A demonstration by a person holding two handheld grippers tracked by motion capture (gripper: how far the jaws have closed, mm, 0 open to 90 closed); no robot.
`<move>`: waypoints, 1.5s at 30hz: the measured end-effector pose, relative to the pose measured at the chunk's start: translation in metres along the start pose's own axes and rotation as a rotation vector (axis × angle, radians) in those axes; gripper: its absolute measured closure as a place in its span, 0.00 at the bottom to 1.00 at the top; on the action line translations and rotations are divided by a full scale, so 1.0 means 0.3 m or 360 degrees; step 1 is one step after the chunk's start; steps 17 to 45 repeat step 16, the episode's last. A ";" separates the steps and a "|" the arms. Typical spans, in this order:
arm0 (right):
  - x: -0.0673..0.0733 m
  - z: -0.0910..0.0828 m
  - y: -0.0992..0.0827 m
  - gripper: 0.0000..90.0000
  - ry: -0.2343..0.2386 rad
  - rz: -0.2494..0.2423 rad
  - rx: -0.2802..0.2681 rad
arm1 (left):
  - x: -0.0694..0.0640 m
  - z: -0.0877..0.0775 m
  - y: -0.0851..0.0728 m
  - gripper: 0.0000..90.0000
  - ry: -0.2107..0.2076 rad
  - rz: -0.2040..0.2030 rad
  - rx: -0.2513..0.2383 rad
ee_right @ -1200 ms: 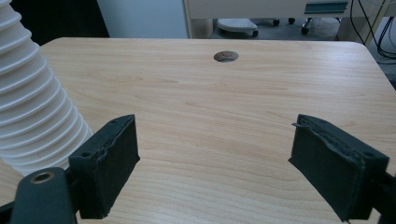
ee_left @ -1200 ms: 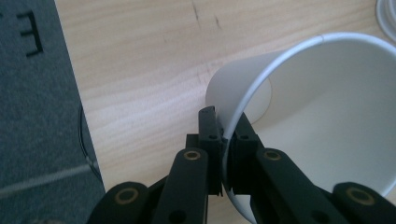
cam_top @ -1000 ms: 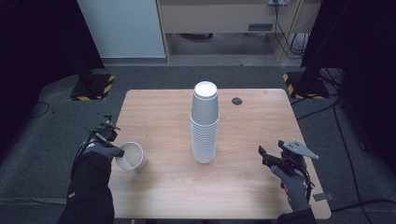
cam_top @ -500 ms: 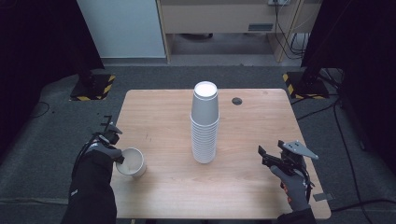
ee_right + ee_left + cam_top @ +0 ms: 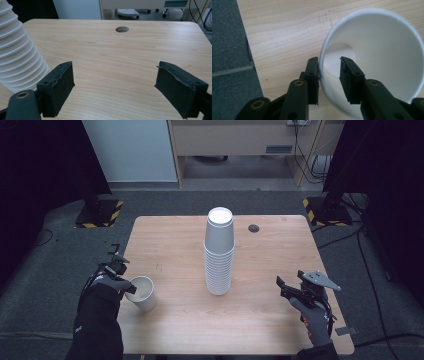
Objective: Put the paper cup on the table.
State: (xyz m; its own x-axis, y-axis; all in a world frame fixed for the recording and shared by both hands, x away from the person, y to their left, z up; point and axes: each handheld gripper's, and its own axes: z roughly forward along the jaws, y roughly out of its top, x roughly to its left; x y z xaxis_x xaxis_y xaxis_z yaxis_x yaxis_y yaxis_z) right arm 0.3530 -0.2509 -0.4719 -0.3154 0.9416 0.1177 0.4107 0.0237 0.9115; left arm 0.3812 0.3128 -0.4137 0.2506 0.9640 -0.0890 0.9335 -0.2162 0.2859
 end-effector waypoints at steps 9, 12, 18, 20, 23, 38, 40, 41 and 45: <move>-0.003 -0.002 0.000 0.16 -0.0007 0.0004 -0.0003 | -0.004 -0.028 -0.046 0.52 -0.0001 0.0060 -0.0440; -0.004 -0.003 0.000 0.16 -0.0006 0.0010 -0.0002 | -0.009 -0.042 -0.076 0.46 -0.0013 0.0077 -0.0654; -0.004 -0.003 0.001 0.16 -0.0007 0.0011 -0.0001 | -0.014 -0.042 -0.118 0.40 0.0026 0.0050 -0.0937; -0.004 -0.003 0.001 0.16 -0.0007 0.0011 -0.0001 | -0.014 -0.042 -0.118 0.40 0.0026 0.0050 -0.0937; -0.004 -0.003 0.001 0.16 -0.0007 0.0011 -0.0001 | -0.014 -0.042 -0.118 0.40 0.0026 0.0050 -0.0937; -0.004 -0.003 0.001 0.16 -0.0007 0.0011 -0.0001 | -0.014 -0.042 -0.118 0.40 0.0026 0.0050 -0.0937; -0.004 -0.003 0.001 0.16 -0.0007 0.0011 -0.0001 | -0.014 -0.042 -0.118 0.40 0.0026 0.0050 -0.0937; -0.004 -0.003 0.001 0.16 -0.0007 0.0011 -0.0001 | -0.014 -0.042 -0.118 0.40 0.0026 0.0050 -0.0937; -0.004 -0.003 0.001 0.16 -0.0007 0.0011 -0.0001 | -0.014 -0.042 -0.118 0.40 0.0026 0.0050 -0.0937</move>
